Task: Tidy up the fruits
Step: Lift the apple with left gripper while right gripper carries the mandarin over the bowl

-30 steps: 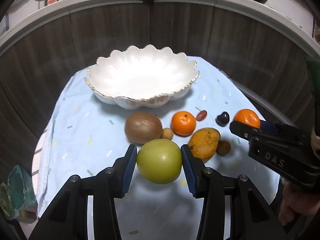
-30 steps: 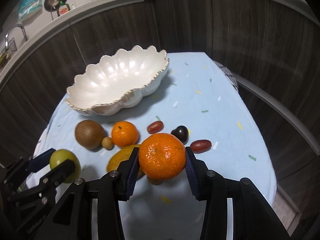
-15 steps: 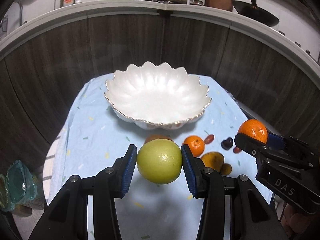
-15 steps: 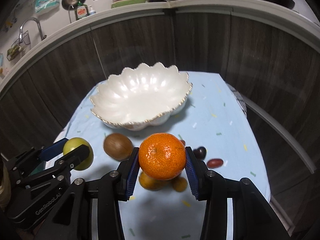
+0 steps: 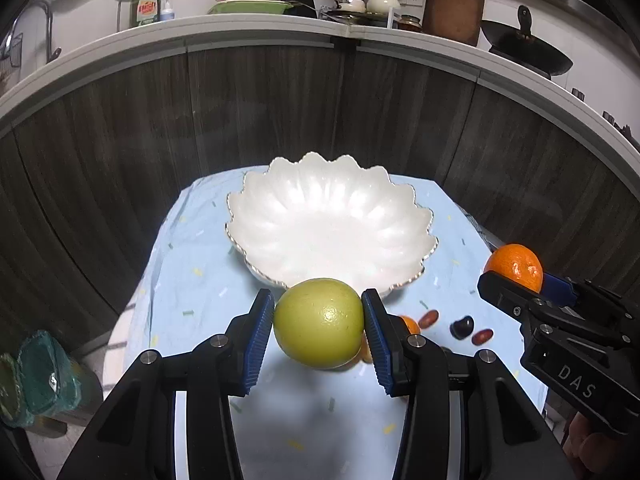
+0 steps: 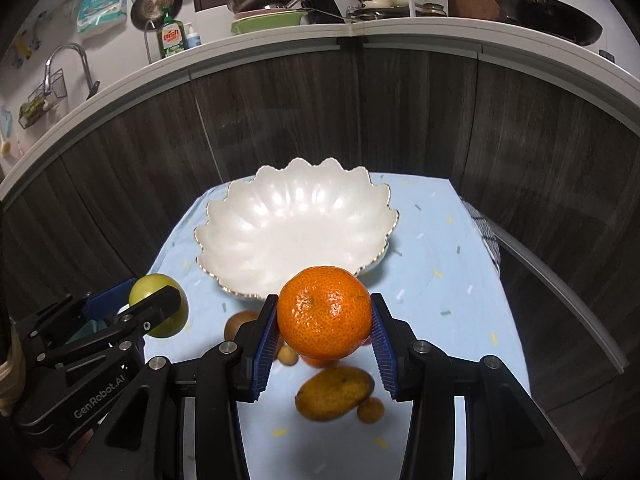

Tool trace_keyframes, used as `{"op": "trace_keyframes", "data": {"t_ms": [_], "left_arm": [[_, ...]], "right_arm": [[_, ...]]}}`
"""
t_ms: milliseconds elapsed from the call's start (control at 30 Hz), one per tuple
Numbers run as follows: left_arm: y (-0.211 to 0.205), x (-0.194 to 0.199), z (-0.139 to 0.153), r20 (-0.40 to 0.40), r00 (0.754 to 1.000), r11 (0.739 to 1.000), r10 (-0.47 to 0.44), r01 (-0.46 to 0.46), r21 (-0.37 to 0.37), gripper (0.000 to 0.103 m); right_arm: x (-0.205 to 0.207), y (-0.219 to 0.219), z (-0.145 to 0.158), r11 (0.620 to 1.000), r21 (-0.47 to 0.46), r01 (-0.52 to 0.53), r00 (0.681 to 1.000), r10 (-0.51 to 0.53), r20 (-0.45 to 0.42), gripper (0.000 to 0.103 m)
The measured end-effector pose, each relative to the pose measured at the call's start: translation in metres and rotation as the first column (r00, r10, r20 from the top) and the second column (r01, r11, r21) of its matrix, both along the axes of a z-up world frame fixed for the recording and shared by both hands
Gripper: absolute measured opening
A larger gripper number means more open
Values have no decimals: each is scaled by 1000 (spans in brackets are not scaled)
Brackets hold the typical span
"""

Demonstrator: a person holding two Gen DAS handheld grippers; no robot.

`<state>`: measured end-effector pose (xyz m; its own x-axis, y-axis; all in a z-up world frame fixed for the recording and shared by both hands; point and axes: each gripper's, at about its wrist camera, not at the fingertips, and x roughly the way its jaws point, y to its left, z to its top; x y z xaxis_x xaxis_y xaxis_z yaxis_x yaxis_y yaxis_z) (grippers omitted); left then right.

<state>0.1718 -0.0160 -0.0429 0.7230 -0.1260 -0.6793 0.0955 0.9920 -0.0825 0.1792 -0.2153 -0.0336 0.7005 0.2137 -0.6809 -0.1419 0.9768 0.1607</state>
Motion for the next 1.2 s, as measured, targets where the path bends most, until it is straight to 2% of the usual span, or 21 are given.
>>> {"op": "trace_keyframes", "data": {"t_ms": [633,1200], "left_arm": [[10,55,5,-4,999,999,39,-39,13,44],[22,83,3,-13,999,999,47,-46,24,44]], "right_arm": [[53,-6,4,1000,-4,13,1000,-13,11,44],[82,-1,1,1000,-24,12,1000,-12,15,44]]}}
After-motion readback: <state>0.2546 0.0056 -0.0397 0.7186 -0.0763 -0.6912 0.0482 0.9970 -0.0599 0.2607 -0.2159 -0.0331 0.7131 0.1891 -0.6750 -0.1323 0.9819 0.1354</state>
